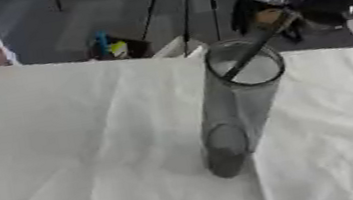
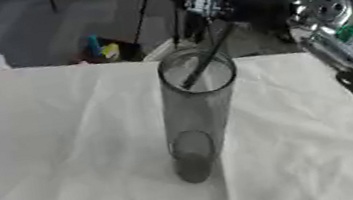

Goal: Arrange flowers into the vase.

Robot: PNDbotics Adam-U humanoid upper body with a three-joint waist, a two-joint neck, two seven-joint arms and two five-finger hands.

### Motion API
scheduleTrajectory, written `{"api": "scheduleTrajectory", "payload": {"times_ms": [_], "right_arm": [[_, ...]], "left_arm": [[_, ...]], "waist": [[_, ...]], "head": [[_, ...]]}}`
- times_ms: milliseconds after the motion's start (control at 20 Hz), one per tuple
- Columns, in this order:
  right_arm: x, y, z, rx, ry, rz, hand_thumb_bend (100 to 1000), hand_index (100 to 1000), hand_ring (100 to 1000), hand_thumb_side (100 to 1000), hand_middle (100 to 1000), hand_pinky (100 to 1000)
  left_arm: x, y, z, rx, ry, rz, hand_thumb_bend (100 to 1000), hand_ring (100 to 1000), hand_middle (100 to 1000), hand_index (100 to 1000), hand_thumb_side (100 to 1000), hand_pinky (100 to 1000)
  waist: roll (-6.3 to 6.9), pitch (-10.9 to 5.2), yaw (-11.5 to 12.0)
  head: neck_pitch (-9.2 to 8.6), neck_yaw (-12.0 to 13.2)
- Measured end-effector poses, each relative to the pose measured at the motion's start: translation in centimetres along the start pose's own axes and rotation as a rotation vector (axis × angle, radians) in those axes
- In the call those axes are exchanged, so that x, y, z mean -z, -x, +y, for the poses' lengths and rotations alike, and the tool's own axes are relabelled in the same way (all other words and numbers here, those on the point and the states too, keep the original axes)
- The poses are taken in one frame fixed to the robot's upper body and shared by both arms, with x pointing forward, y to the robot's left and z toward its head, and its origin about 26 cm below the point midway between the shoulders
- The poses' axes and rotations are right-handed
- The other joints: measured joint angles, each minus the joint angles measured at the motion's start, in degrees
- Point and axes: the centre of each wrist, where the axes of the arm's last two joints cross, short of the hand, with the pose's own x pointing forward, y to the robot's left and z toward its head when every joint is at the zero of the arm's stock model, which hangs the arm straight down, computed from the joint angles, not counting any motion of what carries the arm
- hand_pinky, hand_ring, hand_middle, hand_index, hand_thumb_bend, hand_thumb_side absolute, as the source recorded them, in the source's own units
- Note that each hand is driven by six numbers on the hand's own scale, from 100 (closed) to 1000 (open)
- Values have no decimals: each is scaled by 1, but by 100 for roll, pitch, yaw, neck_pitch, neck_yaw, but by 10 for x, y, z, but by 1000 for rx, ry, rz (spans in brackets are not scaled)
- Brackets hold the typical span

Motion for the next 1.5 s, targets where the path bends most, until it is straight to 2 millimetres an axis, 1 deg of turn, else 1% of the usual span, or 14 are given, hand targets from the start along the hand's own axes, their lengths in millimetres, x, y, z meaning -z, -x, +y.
{"api": "scheduleTrajectory", "payload": {"times_ms": [150,250,350,550,1050,1200,1350,1500], "right_arm": [[2,0,-4,-4,-9,14,100,503,639,736,164,577],[2,2,-6,-12,-14,24,100,509,658,747,179,592],[3,4,-8,-18,-17,37,100,526,700,767,217,622],[4,9,-14,-38,-34,58,100,575,757,789,283,657],[8,18,-24,-96,-99,86,100,644,811,793,371,683],[10,20,-27,-104,-115,97,109,670,832,804,403,698],[11,22,-28,-106,-137,103,100,675,832,792,405,697],[13,23,-27,-95,-160,104,100,673,829,805,396,690]], "left_arm": [[0,0,0,0,3,3,100,687,703,895,1000,537],[0,0,0,0,4,4,100,687,703,896,1000,538],[0,0,0,0,4,4,100,687,703,896,1000,538],[0,0,0,0,8,8,100,687,704,896,1000,538],[0,0,0,0,12,13,100,687,704,895,1000,538],[0,0,0,0,12,13,100,687,704,895,1000,538],[0,0,0,0,13,13,100,687,704,895,1000,538],[0,0,0,0,13,14,100,687,704,895,1000,538]], "waist": [[-9,0,-9],[-16,0,-11],[-16,0,-11],[-33,0,-11],[-50,0,-4],[-79,0,-3],[-81,0,-2],[-81,0,-4]], "head": [[0,0],[0,0],[0,0],[0,-1],[1,-4],[1,-7],[1,-11],[2,-14]]}}
